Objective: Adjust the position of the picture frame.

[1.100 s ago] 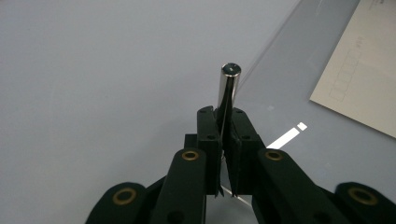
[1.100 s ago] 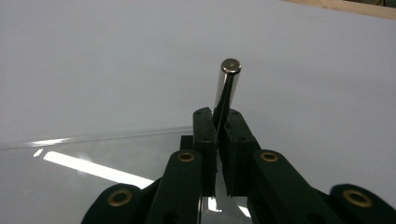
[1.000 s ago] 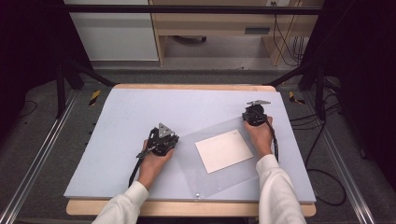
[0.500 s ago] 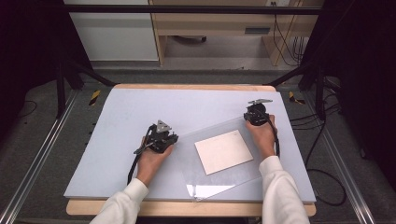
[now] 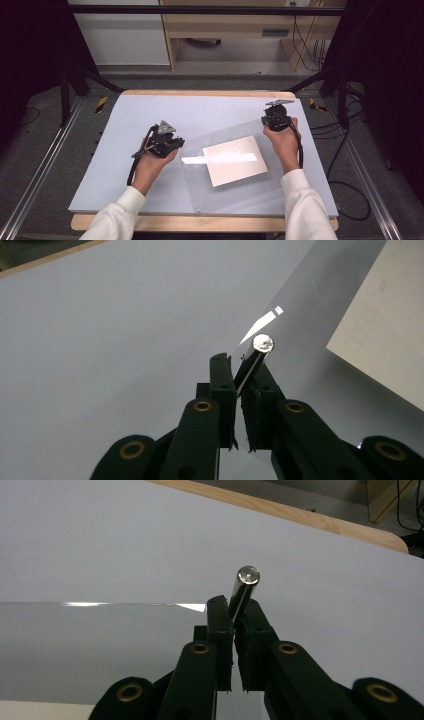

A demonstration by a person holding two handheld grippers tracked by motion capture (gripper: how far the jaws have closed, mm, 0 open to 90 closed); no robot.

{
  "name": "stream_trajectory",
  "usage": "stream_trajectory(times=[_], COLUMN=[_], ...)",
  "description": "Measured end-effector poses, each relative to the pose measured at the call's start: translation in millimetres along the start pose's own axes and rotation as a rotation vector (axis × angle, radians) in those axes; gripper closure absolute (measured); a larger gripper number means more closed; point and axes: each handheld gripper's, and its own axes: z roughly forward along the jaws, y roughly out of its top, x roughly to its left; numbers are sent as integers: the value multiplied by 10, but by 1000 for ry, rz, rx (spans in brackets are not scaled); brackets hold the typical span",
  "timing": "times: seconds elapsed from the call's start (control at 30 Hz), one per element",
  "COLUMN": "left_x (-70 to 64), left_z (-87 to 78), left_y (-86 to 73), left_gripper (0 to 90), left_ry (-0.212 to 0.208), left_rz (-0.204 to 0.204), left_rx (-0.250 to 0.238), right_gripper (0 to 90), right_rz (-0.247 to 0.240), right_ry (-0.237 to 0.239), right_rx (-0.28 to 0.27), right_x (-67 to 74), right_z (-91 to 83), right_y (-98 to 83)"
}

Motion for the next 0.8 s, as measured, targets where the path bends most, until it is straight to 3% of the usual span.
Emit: stream_trajectory(times=[0.27,0.47,0.6,0.8], left_x=[253,402,482,588], left_z=[-164,-245,-294,-325], left_y=[76,55,63,90], left_gripper=[832,832,831,828], left_ry=[10,21,21,16], left_rz=[26,-6,7,-4], left_rx=[19,31,37,40], right_gripper=[859,858,859,858], right_rz=[-22,-37,-35,-41], right_ry=[19,24,22,14], right_rx=[-1,4,5,0], right_x=[188,351,431,510], right_z=[-48,-46,-59,-100], right_y=[115,160,194,235])
